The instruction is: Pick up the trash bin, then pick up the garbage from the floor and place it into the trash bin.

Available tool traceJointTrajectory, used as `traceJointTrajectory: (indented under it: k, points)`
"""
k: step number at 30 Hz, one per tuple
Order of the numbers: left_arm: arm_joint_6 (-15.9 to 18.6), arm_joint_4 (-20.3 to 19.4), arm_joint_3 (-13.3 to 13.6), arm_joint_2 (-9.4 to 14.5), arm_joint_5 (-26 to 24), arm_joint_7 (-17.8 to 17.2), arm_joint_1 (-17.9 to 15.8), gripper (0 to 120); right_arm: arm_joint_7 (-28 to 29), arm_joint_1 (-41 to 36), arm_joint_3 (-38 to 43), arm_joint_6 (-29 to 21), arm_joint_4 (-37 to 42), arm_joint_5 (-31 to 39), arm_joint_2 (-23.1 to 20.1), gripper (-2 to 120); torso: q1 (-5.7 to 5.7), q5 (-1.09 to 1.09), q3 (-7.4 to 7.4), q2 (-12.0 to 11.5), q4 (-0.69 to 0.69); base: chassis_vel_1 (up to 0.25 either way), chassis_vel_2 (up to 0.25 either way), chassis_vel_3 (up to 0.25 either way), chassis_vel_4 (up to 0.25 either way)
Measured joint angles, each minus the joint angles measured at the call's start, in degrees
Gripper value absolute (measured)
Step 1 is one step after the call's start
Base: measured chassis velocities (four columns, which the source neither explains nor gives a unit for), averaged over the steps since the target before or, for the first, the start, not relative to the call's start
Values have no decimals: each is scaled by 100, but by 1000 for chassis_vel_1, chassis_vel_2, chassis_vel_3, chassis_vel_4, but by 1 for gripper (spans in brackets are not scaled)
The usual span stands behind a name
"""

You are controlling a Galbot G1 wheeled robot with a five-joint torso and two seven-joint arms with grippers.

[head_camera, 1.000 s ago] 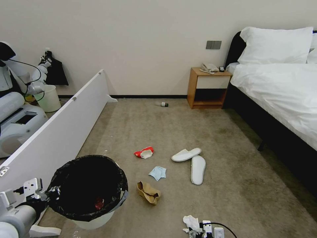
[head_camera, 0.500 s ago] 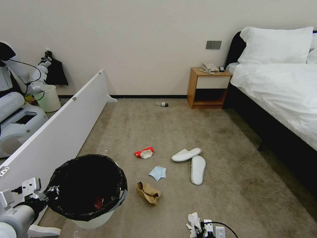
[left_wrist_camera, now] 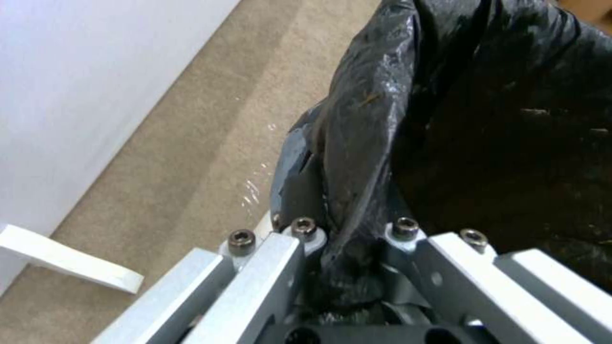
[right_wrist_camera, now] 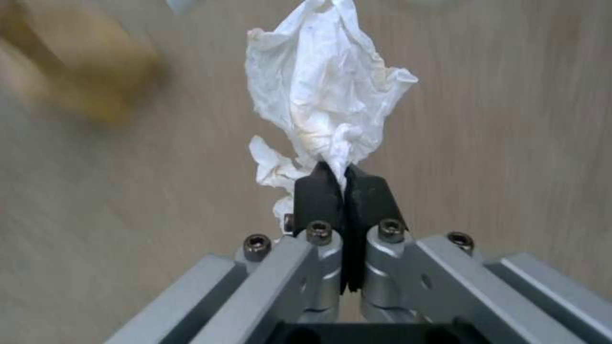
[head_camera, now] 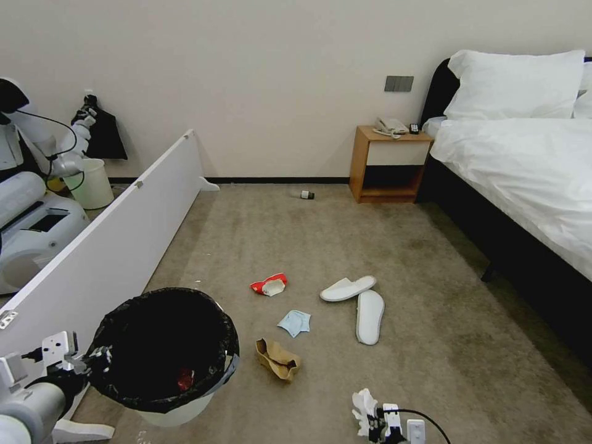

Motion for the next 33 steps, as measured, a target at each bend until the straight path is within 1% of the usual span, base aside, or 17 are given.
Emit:
traceJointTrajectory:
  k: [1,4,5,7,8,9,10,12,13,16,17,19,20,22,23,26,33]
  points:
    - [0,0,0,0,0,0,0,4,0,0,0,0,0,0,0,0,0,0,0,0,0,0,0,0,0]
    - [0,-39,63,31,8,-27,0,4,-593,118,-66,565,626,-140,-495,0,0,0,0,0,0,0,0,0,0]
    - [0,-39,63,31,8,-27,0,4,-593,118,-66,565,626,-140,-495,0,0,0,0,0,0,0,0,0,0]
    - [0,-60,135,58,70,-40,17,4,-992,503,-318,929,987,4,-876,0,0,-1,0,0,-1,0,0,0,0]
    - [0,-60,135,58,70,-40,17,4,-992,503,-318,929,987,4,-876,0,0,-1,0,0,-1,0,0,0,0]
    - [0,-69,172,66,113,-47,32,4,-1204,859,-515,1083,1112,104,-997,0,0,0,0,0,0,0,0,0,0]
    - [0,-69,172,66,113,-47,32,4,-1204,859,-515,1083,1112,104,-997,0,0,0,0,0,0,0,0,0,0]
    - [0,-85,227,82,169,-59,56,4,-1441,1776,-1095,1245,1262,536,-1112,0,0,-2,0,0,4,0,0,0,0]
    - [0,-85,227,82,169,-59,56,4,-1441,1776,-1095,1245,1262,536,-1112,0,0,-2,0,0,4,0,0,0,0]
    - [0,-96,244,105,198,-75,42,4,-1525,3174,-2137,1289,1224,1163,-899,0,0,-2,0,0,0,0,0,0,0]
    - [0,-96,244,105,198,-75,42,4,-1525,3174,-2137,1289,1224,1163,-899,0,0,-2,0,0,0,0,0,0,0]
    - [0,-93,278,120,279,-79,30,4,-1522,4339,-2966,1291,1032,1580,-389,0,0,-3,0,0,4,0,0,0,0]
    - [0,-93,278,120,279,-79,30,4,-1522,4339,-2966,1291,1032,1580,-389,0,0,-3,0,0,4,0,0,0,0]
    - [0,-92,311,104,327,-80,23,4,-1484,4935,-3508,1258,843,1896,41,0,1,-3,0,0,6,0,0,0,0]
    - [0,-92,311,104,327,-80,23,4,-1484,4935,-3508,1258,843,1896,41,0,1,-3,0,0,6,0,0,0,0]
    - [0,-98,321,67,364,-76,18,4,-1340,5393,-4036,1128,664,2277,403,0,0,-3,0,0,0,0,0,0,0]
    - [0,-105,233,48,394,-53,31,4,-970,5537,-4506,870,644,2645,527,0,0,-2,0,0,0,0,0,0,0]
